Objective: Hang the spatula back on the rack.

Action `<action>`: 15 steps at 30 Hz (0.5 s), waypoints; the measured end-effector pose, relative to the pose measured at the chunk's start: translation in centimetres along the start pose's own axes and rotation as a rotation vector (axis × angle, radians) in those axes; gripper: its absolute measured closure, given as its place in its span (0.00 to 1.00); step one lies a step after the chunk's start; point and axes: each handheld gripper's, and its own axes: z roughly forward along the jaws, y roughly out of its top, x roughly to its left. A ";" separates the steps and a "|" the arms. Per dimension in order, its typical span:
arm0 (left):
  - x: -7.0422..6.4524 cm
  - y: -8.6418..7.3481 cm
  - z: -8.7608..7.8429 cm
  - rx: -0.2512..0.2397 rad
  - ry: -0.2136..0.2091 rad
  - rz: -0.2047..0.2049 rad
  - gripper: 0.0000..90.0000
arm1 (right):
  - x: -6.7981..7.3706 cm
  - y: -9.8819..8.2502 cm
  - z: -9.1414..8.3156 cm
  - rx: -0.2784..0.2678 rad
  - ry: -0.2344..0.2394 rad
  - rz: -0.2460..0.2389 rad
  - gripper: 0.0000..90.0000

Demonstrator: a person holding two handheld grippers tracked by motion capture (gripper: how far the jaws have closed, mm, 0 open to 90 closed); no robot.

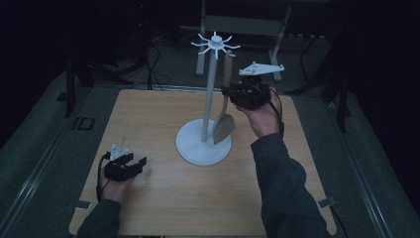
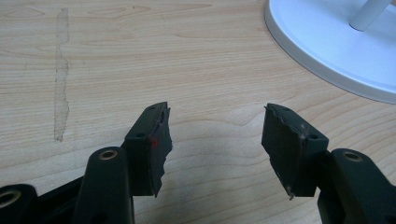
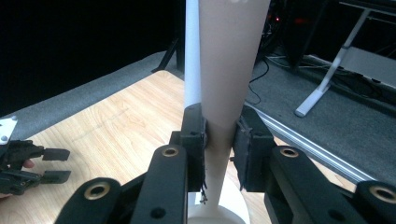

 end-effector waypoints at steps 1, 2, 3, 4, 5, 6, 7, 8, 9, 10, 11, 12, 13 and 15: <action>0.0 0.0 0.0 0.000 0.000 -0.001 0.47 | 0.0 0.0 0.1 0.002 0.000 -0.001 0.83; 0.0 0.0 0.0 -0.001 0.000 -0.001 0.47 | 0.0 -0.1 0.2 -0.001 -0.002 -0.002 0.83; 0.0 0.0 0.0 -0.002 0.000 -0.002 0.47 | 0.1 -0.1 0.2 -0.005 0.000 0.001 0.83; 0.0 0.0 0.0 -0.002 0.000 -0.002 0.47 | 0.1 -0.1 0.3 -0.006 -0.001 0.001 0.83; 0.0 0.0 0.0 -0.003 0.000 -0.002 0.47 | 0.1 -0.1 0.3 -0.011 -0.004 -0.002 0.82; 0.0 0.0 0.0 -0.002 0.000 -0.002 0.47 | 0.1 -0.2 0.4 -0.015 -0.005 -0.005 0.80; 0.1 0.0 -0.1 -0.002 0.000 -0.002 0.47 | 0.2 -0.2 0.4 -0.021 -0.012 -0.006 0.76; 0.1 0.0 0.0 -0.002 0.000 -0.003 0.47 | 0.2 -0.2 0.4 -0.024 -0.019 -0.008 0.72; 0.1 0.0 0.0 -0.003 0.000 -0.003 0.47 | 0.2 -0.3 0.3 -0.028 -0.026 -0.008 0.69; 0.0 0.0 0.0 -0.002 0.000 -0.002 0.47 | 0.2 -0.3 0.3 -0.030 -0.030 -0.009 0.65; 0.0 0.0 0.0 -0.003 0.000 -0.001 0.47 | 0.2 -0.4 0.2 -0.030 -0.039 -0.011 0.62; 0.0 0.0 0.0 -0.002 0.000 -0.002 0.47 | 0.1 -0.5 0.2 -0.028 -0.043 -0.012 0.59; 0.0 0.0 0.0 -0.002 0.000 -0.001 0.47 | 0.1 -0.7 0.2 -0.026 -0.045 -0.011 0.56; 0.0 0.0 0.0 -0.001 0.000 0.000 0.47 | 0.1 -0.9 0.3 -0.024 -0.053 -0.018 0.49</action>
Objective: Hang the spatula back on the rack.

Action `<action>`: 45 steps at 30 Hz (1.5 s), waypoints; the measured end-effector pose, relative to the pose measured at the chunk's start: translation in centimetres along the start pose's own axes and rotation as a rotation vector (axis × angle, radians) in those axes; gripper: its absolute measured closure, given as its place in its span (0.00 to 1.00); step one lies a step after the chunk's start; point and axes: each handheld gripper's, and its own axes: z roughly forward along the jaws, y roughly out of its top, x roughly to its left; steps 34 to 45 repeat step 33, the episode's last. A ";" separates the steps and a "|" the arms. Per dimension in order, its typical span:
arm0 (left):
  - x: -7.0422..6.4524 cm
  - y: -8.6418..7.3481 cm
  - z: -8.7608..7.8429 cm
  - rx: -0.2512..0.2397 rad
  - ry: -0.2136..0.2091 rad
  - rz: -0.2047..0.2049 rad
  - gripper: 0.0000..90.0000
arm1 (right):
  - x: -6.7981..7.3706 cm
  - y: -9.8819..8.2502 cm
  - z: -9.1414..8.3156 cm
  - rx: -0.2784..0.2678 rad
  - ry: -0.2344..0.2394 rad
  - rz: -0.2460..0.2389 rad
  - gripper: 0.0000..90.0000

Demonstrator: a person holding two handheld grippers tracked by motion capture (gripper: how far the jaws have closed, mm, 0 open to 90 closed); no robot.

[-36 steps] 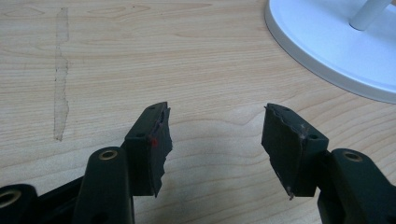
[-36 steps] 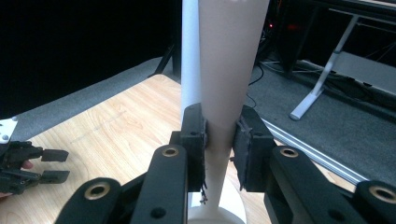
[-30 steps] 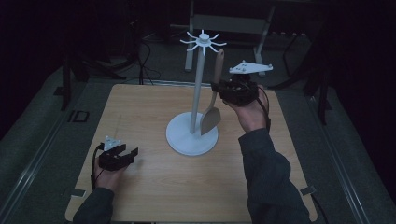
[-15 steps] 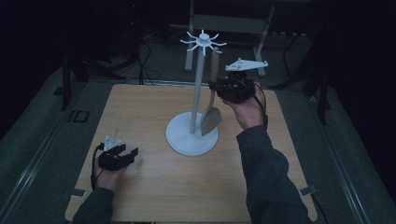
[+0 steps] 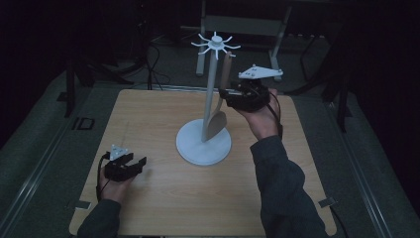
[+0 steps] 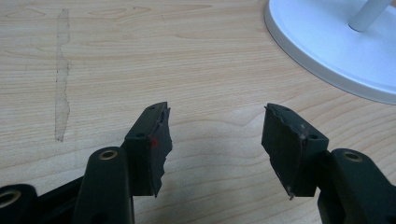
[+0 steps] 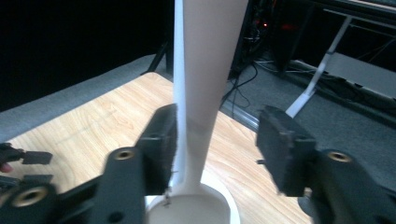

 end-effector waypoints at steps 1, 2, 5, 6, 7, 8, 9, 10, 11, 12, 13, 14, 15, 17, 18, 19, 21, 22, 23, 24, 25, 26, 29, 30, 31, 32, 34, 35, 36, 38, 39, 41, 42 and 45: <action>0.0 0.0 0.0 0.000 0.000 0.000 0.47 | 0.0 -0.1 0.0 0.000 -0.013 -0.003 0.45; 0.0 0.0 0.0 0.001 0.000 0.001 0.47 | 0.0 -0.2 0.0 0.002 -0.022 0.000 0.43; 0.0 0.0 0.0 0.001 0.000 0.000 0.47 | 0.0 -0.4 -0.1 0.007 -0.032 -0.004 0.35; 0.0 0.0 0.0 0.000 0.000 -0.001 0.47 | 0.0 -0.4 -0.2 0.007 -0.031 -0.005 0.33; 0.0 0.0 0.0 0.001 0.000 -0.002 0.47 | 0.0 -0.4 -0.3 0.007 -0.028 -0.009 0.32; 0.0 0.0 0.0 0.001 0.000 -0.002 0.47 | 0.0 -0.4 -0.3 0.007 -0.028 -0.009 0.32; 0.0 0.0 0.0 0.000 0.001 0.000 0.47 | 0.0 -0.4 -0.4 0.005 -0.032 -0.012 0.31; 0.0 0.0 0.0 -0.001 0.001 0.000 0.47 | 0.1 -0.5 -0.7 0.003 -0.031 -0.015 0.29; 0.0 0.0 0.0 -0.001 0.001 -0.001 0.47 | 0.0 -0.6 -0.9 0.003 -0.031 -0.018 0.28; 0.0 0.0 0.0 0.000 0.001 -0.001 0.47 | 0.0 -0.7 -1.0 0.003 -0.033 -0.020 0.28; 0.0 0.0 0.0 0.000 0.001 -0.002 0.47 | -0.1 -0.8 -1.2 0.003 -0.032 -0.017 0.28; 0.0 0.0 0.0 0.000 0.001 -0.001 0.47 | -0.1 -1.0 -1.3 0.004 -0.033 -0.017 0.27; 0.0 0.0 0.0 0.000 0.001 -0.001 0.47 | -0.1 -1.0 -1.3 0.004 -0.033 -0.017 0.27; 0.0 0.0 0.0 0.000 0.002 -0.001 0.47 | -0.5 -1.4 -1.7 0.010 -0.042 -0.009 0.27; 0.0 0.0 0.0 0.001 0.002 -0.002 0.47 | -0.6 -1.6 -1.7 0.015 -0.046 -0.004 0.27; 0.0 0.0 0.0 0.002 0.003 -0.001 0.47 | -0.7 -1.9 -1.8 0.022 -0.053 0.002 0.27; 0.0 0.0 0.0 0.002 0.003 0.000 0.47 | -0.8 -2.5 -1.9 0.034 -0.063 0.008 0.27; 0.0 0.0 0.1 0.003 0.002 0.001 0.47 | -1.0 -2.8 -1.9 0.041 -0.068 0.016 0.27; 0.0 0.0 0.1 0.004 0.003 0.001 0.47 | -1.1 -3.1 -1.9 0.049 -0.071 0.023 0.27; 0.0 0.0 0.1 0.004 0.003 0.002 0.47 | -1.2 -3.5 -1.9 0.055 -0.072 0.032 0.27; -0.1 0.0 0.1 0.001 0.003 0.002 0.46 | -1.3 -3.8 -1.9 0.057 -0.073 0.035 0.27; -0.1 0.0 0.1 0.001 0.003 0.001 0.47 | -1.5 -4.2 -1.9 0.065 -0.074 0.041 0.27; 0.0 0.0 0.1 0.002 0.006 -0.004 0.47 | -1.9 -5.7 -1.9 0.087 -0.076 0.059 0.27; 0.0 0.0 0.1 0.002 0.006 -0.004 0.47 | -2.1 -6.2 -1.8 0.097 -0.082 0.067 0.27; 0.0 0.0 0.1 0.003 0.005 -0.002 0.46 | -2.3 -6.7 -1.8 0.105 -0.083 0.076 0.27; 0.0 0.0 0.1 0.002 0.006 -0.001 0.46 | -2.5 -7.3 -1.8 0.114 -0.084 0.089 0.27; 0.0 0.0 0.1 0.000 0.006 -0.002 0.47 | -2.9 -8.2 -1.7 0.126 -0.092 0.104 0.27; 0.0 0.0 0.1 0.000 0.006 -0.002 0.47 | -2.9 -8.2 -1.7 0.126 -0.092 0.104 0.27; 0.0 0.0 0.1 0.000 0.006 -0.002 0.47 | -2.9 -8.2 -1.7 0.126 -0.092 0.104 0.27; 0.0 0.0 0.1 0.000 0.006 -0.002 0.47 | -2.9 -8.2 -1.7 0.126 -0.092 0.104 0.27; 0.0 0.0 0.1 0.000 0.006 -0.002 0.47 | -2.9 -8.2 -1.7 0.126 -0.092 0.104 0.27; 0.0 0.0 0.1 0.000 0.006 -0.002 0.47 | -2.9 -8.2 -1.7 0.126 -0.092 0.104 0.27; 0.0 0.0 0.1 0.000 0.006 -0.002 0.47 | -2.9 -8.2 -1.7 0.126 -0.092 0.104 0.27; 0.0 0.0 0.1 0.000 0.006 -0.002 0.47 | -2.9 -8.2 -1.7 0.126 -0.092 0.104 0.27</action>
